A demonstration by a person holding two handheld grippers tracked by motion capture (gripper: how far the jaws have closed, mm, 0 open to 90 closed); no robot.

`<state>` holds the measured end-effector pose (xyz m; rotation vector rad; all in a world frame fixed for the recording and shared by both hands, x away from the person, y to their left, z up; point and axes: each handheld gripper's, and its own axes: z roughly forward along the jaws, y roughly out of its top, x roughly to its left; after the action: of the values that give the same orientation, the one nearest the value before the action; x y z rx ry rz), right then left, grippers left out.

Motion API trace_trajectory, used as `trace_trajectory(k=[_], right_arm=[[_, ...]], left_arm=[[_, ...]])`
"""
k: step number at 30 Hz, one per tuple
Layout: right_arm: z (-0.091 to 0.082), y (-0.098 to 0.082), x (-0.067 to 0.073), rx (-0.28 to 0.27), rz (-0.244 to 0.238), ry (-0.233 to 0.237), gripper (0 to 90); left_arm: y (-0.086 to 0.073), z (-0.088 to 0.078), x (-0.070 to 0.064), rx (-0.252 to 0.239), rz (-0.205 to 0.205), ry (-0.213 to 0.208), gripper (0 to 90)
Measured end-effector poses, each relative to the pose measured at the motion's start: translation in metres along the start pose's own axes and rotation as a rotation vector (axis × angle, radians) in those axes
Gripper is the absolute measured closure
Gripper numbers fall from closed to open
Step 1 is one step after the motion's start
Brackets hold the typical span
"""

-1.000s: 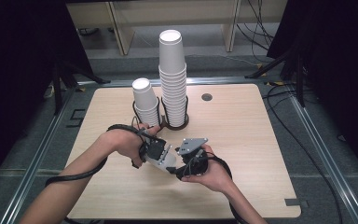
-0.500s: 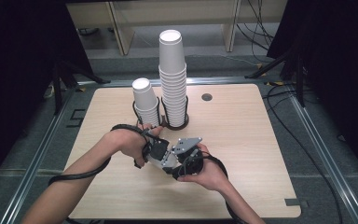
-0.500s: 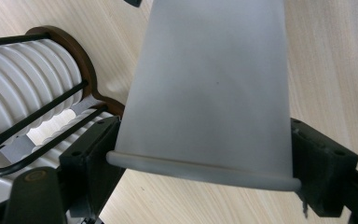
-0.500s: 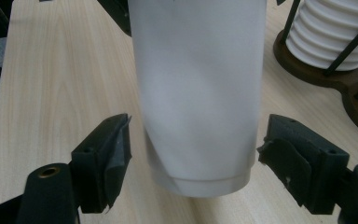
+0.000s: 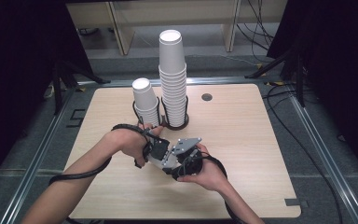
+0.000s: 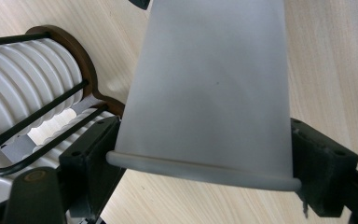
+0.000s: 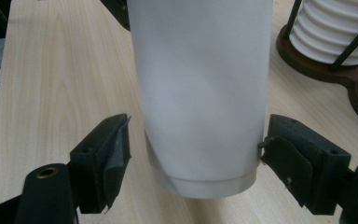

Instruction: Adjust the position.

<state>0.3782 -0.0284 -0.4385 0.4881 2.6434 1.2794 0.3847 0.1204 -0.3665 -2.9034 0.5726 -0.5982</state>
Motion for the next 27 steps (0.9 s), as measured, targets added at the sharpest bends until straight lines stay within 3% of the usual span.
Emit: trace_trajectory(k=[1,2,3,8,9,11,12,13,14,16,18,19,22,26,27], right_arm=[[-0.0002,-0.0005,-0.0003,0.000,0.002,-0.001,23.1],[-0.0004,-0.0014,0.0016,0.009,0.036,0.005,23.0],[0.0004,-0.0023,0.0019,0.001,0.044,0.005,22.9],[0.0023,-0.0035,0.0001,0.006,0.013,0.001,22.1],[0.0033,-0.0041,0.0019,0.005,0.046,0.006,22.0],[0.0038,-0.0040,0.0015,0.010,0.046,0.005,21.9],[0.0042,-0.0037,-0.0008,0.004,0.008,0.001,21.9],[0.0046,-0.0045,0.0016,0.007,0.050,0.007,21.9],[0.0049,-0.0048,0.0017,0.008,0.049,0.004,21.9],[0.0054,-0.0050,-0.0001,0.009,0.028,0.005,21.8],[0.0064,-0.0058,0.0003,0.010,0.036,0.007,22.1],[0.0071,-0.0063,-0.0001,0.009,0.029,0.002,22.1],[0.0070,-0.0068,-0.0001,0.007,0.034,-0.003,22.8],[0.0074,-0.0074,-0.0001,0.006,0.046,0.001,23.4],[0.0074,-0.0073,-0.0005,0.005,0.035,-0.002,23.8]], left_arm=[[-0.0001,-0.0011,0.0011,0.015,0.016,0.004,18.3],[-0.0007,-0.0003,-0.0004,-0.003,-0.006,0.000,18.3],[-0.0008,-0.0016,0.0009,0.015,0.015,0.002,18.3],[-0.0014,-0.0012,0.0012,0.011,0.015,0.001,18.3],[-0.0010,-0.0018,0.0016,0.019,0.022,-0.002,18.3],[-0.0007,-0.0017,0.0010,0.010,0.013,-0.003,18.3],[-0.0003,-0.0022,0.0016,0.019,0.027,-0.001,18.3],[0.0000,-0.0025,0.0023,0.026,0.038,0.002,18.3],[-0.0001,-0.0021,0.0011,0.008,0.014,-0.001,18.3],[0.0008,-0.0033,0.0022,0.002,0.031,0.028,18.2],[0.0015,-0.0037,0.0026,0.001,0.033,0.022,18.2],[0.0022,-0.0047,0.0038,0.000,0.051,0.043,18.2],[0.0020,-0.0038,0.0029,0.000,0.028,0.022,18.1],[0.0020,-0.0035,0.0029,-0.003,0.024,0.021,18.1],[0.0024,-0.0041,0.0040,0.001,0.040,0.033,18.1]])
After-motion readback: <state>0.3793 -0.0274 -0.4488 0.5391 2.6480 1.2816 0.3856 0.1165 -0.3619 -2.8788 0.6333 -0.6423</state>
